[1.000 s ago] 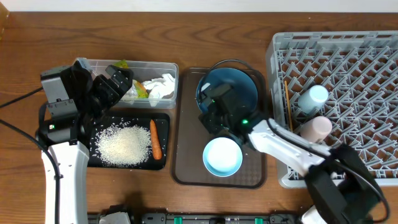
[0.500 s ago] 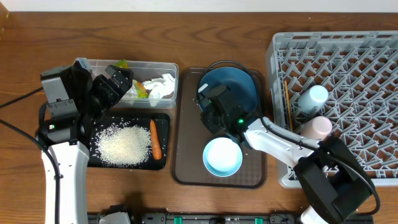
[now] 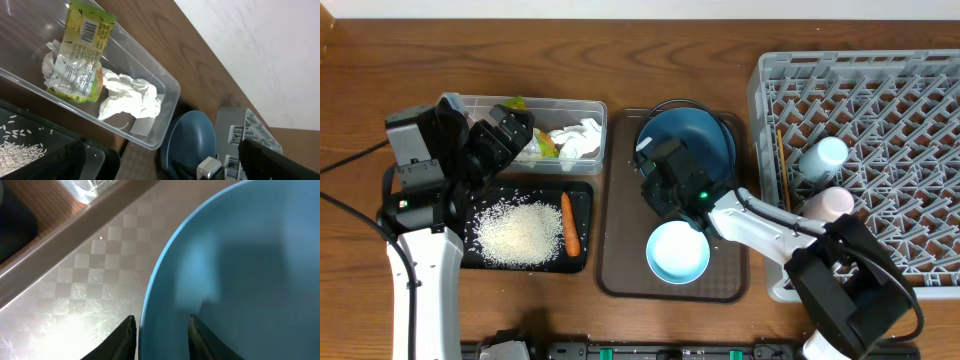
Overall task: Sort waste into correct bins and load items into the dishwasher rack
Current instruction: 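Lower right gripper onto the blue plate's edge and close on it, then lift the blue plate with right gripper and carry it to the rack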
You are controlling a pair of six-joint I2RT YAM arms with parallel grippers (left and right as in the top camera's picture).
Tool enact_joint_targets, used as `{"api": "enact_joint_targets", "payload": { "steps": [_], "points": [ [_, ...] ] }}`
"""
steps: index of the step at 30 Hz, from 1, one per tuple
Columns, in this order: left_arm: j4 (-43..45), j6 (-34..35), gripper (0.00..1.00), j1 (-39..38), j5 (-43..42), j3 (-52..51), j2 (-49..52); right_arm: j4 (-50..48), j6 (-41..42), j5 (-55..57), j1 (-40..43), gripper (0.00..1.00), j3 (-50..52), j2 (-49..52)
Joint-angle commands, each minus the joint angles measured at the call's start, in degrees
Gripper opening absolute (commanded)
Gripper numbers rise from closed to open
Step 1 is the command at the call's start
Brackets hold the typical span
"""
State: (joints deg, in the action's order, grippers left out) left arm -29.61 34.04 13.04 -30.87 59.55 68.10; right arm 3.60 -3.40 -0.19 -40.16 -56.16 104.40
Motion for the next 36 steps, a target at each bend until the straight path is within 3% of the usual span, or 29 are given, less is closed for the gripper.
{"api": "enact_joint_targets", "payload": {
  "steps": [1,4,9,11,12,19,26,32,36],
  "points": [
    [0.07,-1.2,1.0,0.17,0.74,0.33,0.07,0.02,-0.11,0.39,-0.79,0.3,-1.05,0.74],
    [0.04,-1.2,1.0,0.17,0.74,0.33,0.07,0.26,-0.11,0.39,-0.79,0.2,-1.05,0.74],
    [0.04,-1.2,1.0,0.17,0.74,0.33,0.07,0.22,-0.09,-0.22,-0.79,0.18,-1.05,0.72],
    [0.04,-1.2,1.0,0.17,0.72,0.33,0.07,0.2,1.31,-1.14,-0.79,0.03,-1.07,0.39],
    [0.04,-1.2,1.0,0.17,0.72,0.33,0.07,0.2,1.6,-2.03,-0.79,0.01,-1.07,0.13],
    [0.04,-1.2,1.0,0.17,0.72,0.33,0.07,-0.81,2.84,-6.32,-0.61,0.01,-1.73,-5.07],
    [0.04,-1.2,1.0,0.17,0.74,0.33,0.07,-0.83,6.32,-14.64,3.04,0.01,-2.25,-17.68],
    [0.07,-1.2,1.0,0.17,0.72,0.33,0.07,-0.83,12.57,-29.38,14.01,0.01,-2.25,-28.61],
    [0.04,-1.2,1.0,0.17,0.74,0.33,0.07,-2.43,17.46,-43.56,26.71,0.01,-2.25,-33.24]
  ]
}}
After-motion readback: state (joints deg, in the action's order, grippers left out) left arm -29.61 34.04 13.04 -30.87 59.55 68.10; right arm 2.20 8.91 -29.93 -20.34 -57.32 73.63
